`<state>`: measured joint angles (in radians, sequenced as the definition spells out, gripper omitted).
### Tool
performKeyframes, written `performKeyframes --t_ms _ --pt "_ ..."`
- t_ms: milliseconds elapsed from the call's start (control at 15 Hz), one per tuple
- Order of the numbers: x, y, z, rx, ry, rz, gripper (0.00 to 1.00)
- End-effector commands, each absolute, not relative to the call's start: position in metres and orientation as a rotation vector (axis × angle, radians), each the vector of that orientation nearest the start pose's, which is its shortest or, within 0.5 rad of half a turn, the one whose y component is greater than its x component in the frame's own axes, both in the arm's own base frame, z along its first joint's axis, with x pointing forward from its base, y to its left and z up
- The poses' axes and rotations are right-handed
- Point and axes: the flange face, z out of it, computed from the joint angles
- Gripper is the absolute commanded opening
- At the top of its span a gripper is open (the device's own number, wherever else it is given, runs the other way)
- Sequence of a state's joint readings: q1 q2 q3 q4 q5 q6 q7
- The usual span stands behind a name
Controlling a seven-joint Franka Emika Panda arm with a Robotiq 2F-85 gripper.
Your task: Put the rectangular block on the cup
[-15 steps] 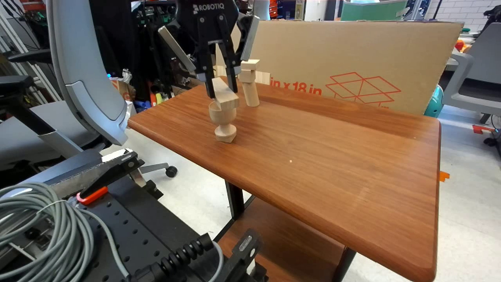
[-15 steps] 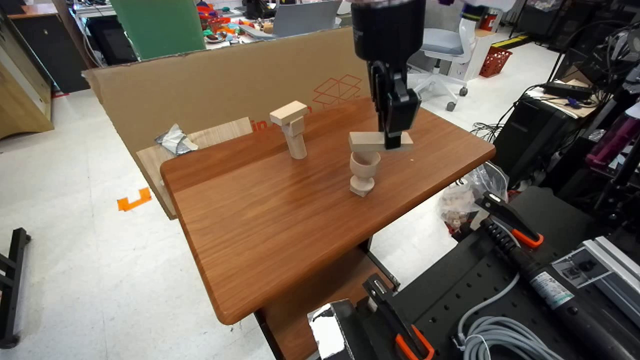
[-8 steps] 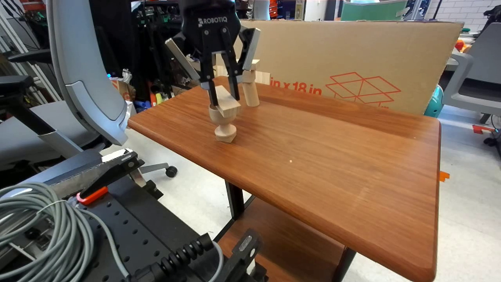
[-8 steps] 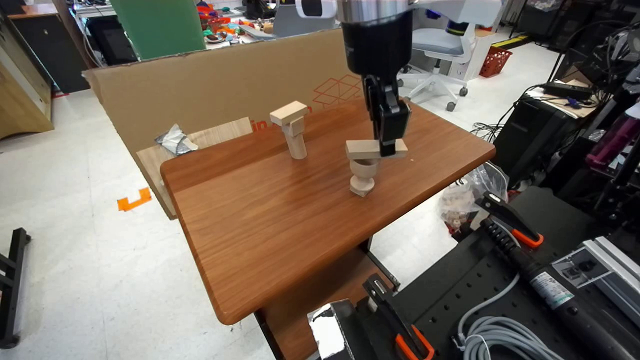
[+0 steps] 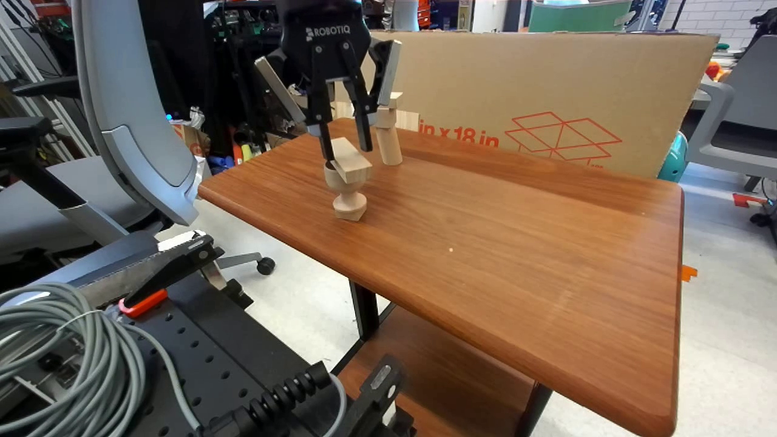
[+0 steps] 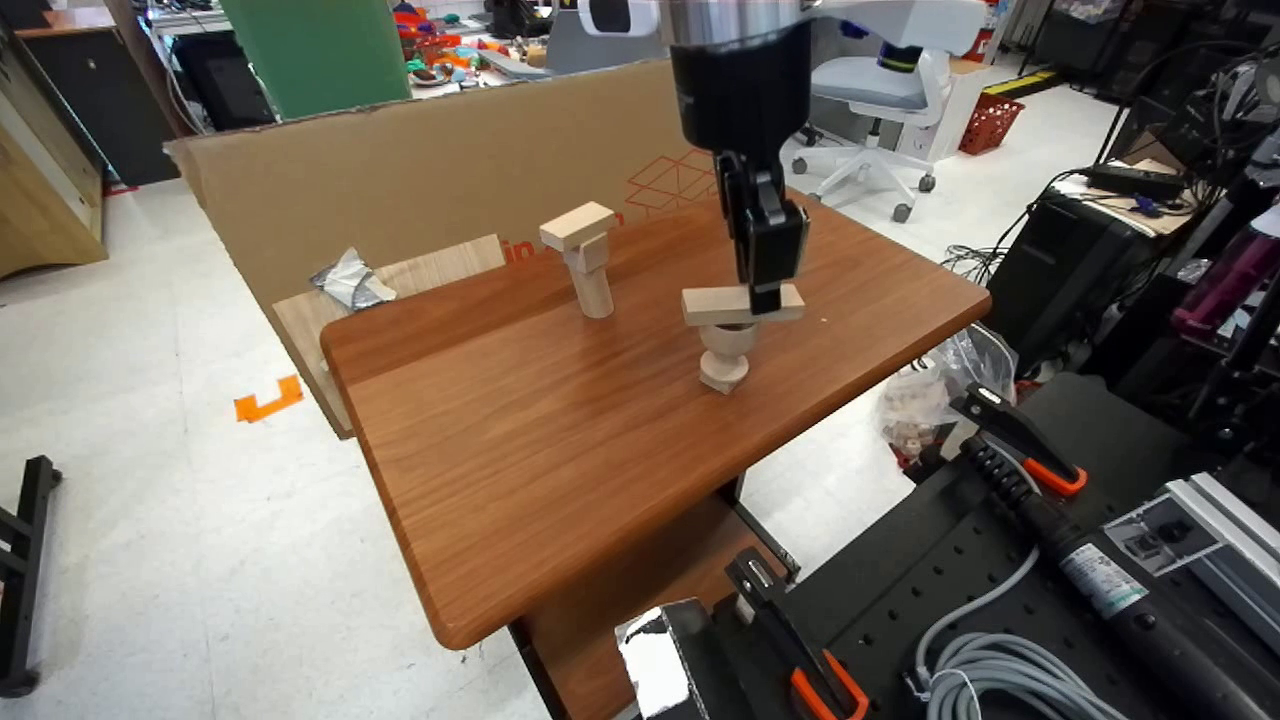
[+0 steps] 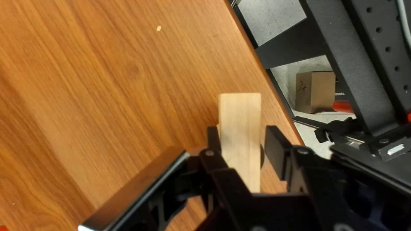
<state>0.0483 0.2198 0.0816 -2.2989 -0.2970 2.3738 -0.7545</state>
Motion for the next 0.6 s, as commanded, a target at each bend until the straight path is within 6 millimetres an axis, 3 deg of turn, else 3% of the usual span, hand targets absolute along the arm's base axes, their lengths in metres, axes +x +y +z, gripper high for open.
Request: performKeyframes --t_ms 0,200,333,533 --pt "0.515 0.071 0.247 -2.792 -1.729 0.327 0.73" --pt "0.517 0.073 0.258 -2.820 -1.686 0.285 0.96" --pt "0.521 0.075 0.279 -2.860 -1.583 0.182 1.00" --pt "0.523 0.074 0.329 -2.921 -1.322 0.051 1.00"
